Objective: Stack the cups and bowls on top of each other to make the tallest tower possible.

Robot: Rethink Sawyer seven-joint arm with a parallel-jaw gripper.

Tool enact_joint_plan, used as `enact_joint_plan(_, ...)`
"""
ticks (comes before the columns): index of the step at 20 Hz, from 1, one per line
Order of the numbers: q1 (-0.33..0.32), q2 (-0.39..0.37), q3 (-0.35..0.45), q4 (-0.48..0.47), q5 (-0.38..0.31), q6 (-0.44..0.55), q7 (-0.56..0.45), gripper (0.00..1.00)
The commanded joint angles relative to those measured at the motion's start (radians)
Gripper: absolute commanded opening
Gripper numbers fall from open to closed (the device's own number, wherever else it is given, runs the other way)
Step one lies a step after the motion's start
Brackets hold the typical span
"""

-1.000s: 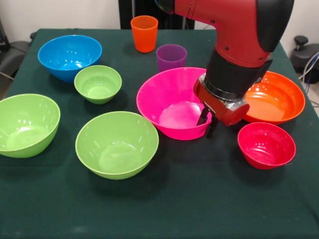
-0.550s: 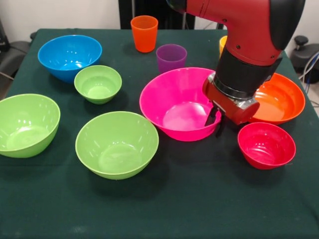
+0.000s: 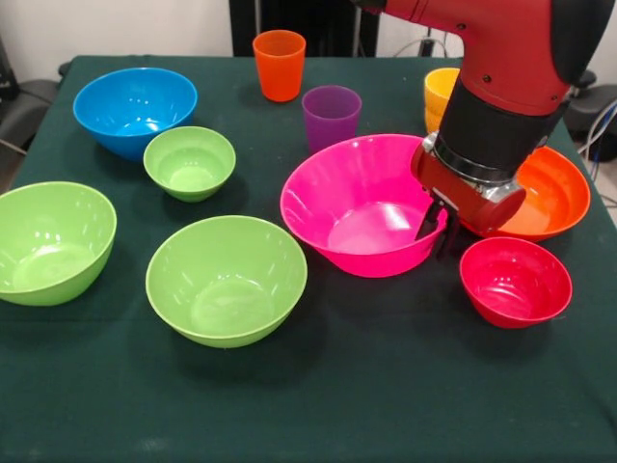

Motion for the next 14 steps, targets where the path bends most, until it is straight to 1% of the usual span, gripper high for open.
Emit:
enact_joint_plan(1, 0.007, -0.021, 0.127, 0.062, 0.004, 0.021, 0.092, 0.0)
enact_joint_plan(6, -0.014, -0.049, 0.156, 0.105, 0.006, 0.013, 0.064, 0.0)
enact_joint_plan(14, -0.028, -0.087, 0.186, 0.171, 0.016, -0.006, 0.061, 0.0)
